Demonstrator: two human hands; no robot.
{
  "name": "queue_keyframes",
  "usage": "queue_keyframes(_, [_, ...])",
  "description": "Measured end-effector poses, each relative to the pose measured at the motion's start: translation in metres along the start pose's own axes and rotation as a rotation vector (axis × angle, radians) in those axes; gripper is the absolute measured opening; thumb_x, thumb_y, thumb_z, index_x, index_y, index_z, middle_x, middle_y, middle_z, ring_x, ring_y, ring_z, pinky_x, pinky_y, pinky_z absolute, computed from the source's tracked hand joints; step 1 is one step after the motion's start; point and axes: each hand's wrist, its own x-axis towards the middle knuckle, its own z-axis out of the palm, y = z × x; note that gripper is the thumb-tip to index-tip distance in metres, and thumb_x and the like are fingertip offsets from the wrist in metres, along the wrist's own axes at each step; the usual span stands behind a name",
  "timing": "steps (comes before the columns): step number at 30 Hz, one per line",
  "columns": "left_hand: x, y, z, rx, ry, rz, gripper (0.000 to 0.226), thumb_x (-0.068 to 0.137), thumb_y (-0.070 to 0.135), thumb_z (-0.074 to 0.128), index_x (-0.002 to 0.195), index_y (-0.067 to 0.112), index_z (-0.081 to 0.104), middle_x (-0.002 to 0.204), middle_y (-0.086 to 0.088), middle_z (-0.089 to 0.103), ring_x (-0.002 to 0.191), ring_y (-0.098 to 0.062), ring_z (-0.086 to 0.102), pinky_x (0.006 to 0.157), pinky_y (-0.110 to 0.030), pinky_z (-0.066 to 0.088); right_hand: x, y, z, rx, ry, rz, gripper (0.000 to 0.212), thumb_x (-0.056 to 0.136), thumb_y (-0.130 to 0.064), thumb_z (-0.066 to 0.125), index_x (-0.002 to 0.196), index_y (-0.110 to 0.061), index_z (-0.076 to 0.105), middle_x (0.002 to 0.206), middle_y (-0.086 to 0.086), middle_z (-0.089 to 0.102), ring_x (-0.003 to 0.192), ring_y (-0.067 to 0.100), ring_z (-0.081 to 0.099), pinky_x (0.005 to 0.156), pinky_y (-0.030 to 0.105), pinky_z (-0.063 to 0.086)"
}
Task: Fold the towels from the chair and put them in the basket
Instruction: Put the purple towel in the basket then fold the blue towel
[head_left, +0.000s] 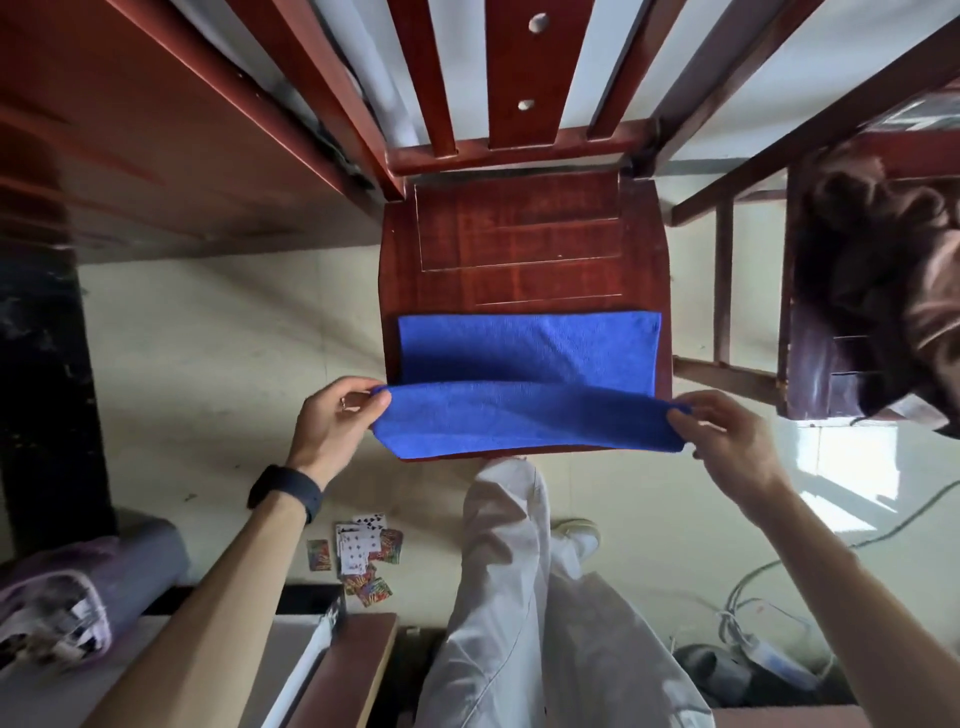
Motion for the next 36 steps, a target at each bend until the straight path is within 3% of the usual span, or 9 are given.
queue_keyframes(4, [-0.051,-0.029,-0.012,0.186,-0.102,0.024,0.013,0.084,0.014,0.076,0.087,0.026,0.071,0.079,0.015,0.073,0.072,0.0,0.066,0.069,-0.014,0.051,-0.038,0.034,-0.007,-0.148,-0.124,0.029,0.019,0.085,-0.008,0.073,0.081,-0.026,0.07,0.076,-0.008,0.072,0.067,0.011,0.064,0.067,0.026,0.047])
queue_keyframes(8, [-0.097,-0.059,-0.014,0.425,-0.173,0.031,0.011,0.082,0.021,0.078,0.085,0.03,0.071,0.079,0.016,0.073,0.075,0.007,0.067,0.071,-0.014,0.052,-0.072,0.073,-0.005,-0.324,-0.209,0.012,0.031,0.08,-0.004,0.075,0.075,-0.034,0.067,0.077,-0.026,0.067,0.074,-0.01,0.063,0.067,0.005,0.043])
queue_keyframes(12, [-0.118,-0.076,-0.01,0.54,-0.17,0.015,0.018,0.082,0.029,0.077,0.079,0.042,0.065,0.078,0.018,0.072,0.076,0.007,0.066,0.07,-0.024,0.055,-0.087,0.09,-0.002,-0.347,-0.187,-0.004,0.031,0.085,-0.009,0.073,0.076,-0.037,0.066,0.07,-0.022,0.069,0.066,-0.01,0.063,0.061,0.006,0.044])
queue_keyframes(15, [-0.115,-0.071,-0.003,0.49,-0.117,0.026,0.015,0.083,0.029,0.076,0.082,0.04,0.066,0.081,0.017,0.073,0.079,0.001,0.068,0.068,-0.017,0.051,-0.079,0.084,0.003,-0.293,-0.094,-0.059,0.028,0.086,-0.013,0.074,0.078,-0.039,0.066,0.076,-0.014,0.072,0.068,-0.005,0.065,0.06,0.007,0.044])
queue_keyframes(20, [-0.074,-0.044,0.004,0.249,0.014,0.008,0.009,0.085,0.021,0.075,0.09,0.026,0.07,0.087,0.011,0.072,0.084,-0.002,0.066,0.073,-0.011,0.045,-0.036,0.056,0.006,-0.149,0.048,-0.098,0.007,0.089,-0.02,0.072,0.095,-0.022,0.073,0.089,-0.004,0.073,0.088,0.011,0.068,0.079,0.023,0.044])
queue_keyframes(22, [-0.049,-0.031,0.007,0.084,0.025,-0.006,0.01,0.086,0.013,0.073,0.092,0.019,0.069,0.089,0.007,0.071,0.085,-0.006,0.068,0.075,-0.007,0.047,-0.015,0.039,0.007,-0.106,0.069,-0.094,0.01,0.09,-0.021,0.069,0.1,-0.021,0.072,0.089,-0.005,0.073,0.081,0.003,0.068,0.074,0.02,0.045])
queue_keyframes(26, [0.004,-0.006,0.014,0.013,0.067,0.017,0.014,0.087,0.013,0.072,0.101,0.01,0.07,0.083,0.007,0.068,0.066,0.012,0.061,0.07,-0.008,0.046,0.029,0.012,0.013,-0.038,0.127,-0.074,0.012,0.092,-0.019,0.065,0.101,-0.022,0.071,0.087,-0.007,0.071,0.063,-0.009,0.061,0.059,0.003,0.042])
queue_keyframes(31, [0.05,0.005,0.021,-0.019,0.038,0.014,0.009,0.086,0.019,0.073,0.095,0.02,0.071,0.081,0.007,0.069,0.075,-0.008,0.064,0.076,-0.026,0.05,0.066,0.0,0.021,-0.053,0.172,-0.036,0.013,0.088,-0.03,0.064,0.098,-0.031,0.071,0.1,-0.005,0.074,0.092,0.018,0.07,0.092,0.035,0.055])
queue_keyframes(36, [0.07,0.015,0.027,-0.013,0.037,0.019,0.01,0.088,0.02,0.073,0.098,0.018,0.071,0.082,0.007,0.068,0.078,-0.012,0.063,0.076,-0.024,0.051,0.083,-0.007,0.025,-0.065,0.186,-0.023,0.008,0.088,-0.033,0.063,0.089,-0.04,0.067,0.102,-0.004,0.074,0.089,0.023,0.071,0.09,0.042,0.056])
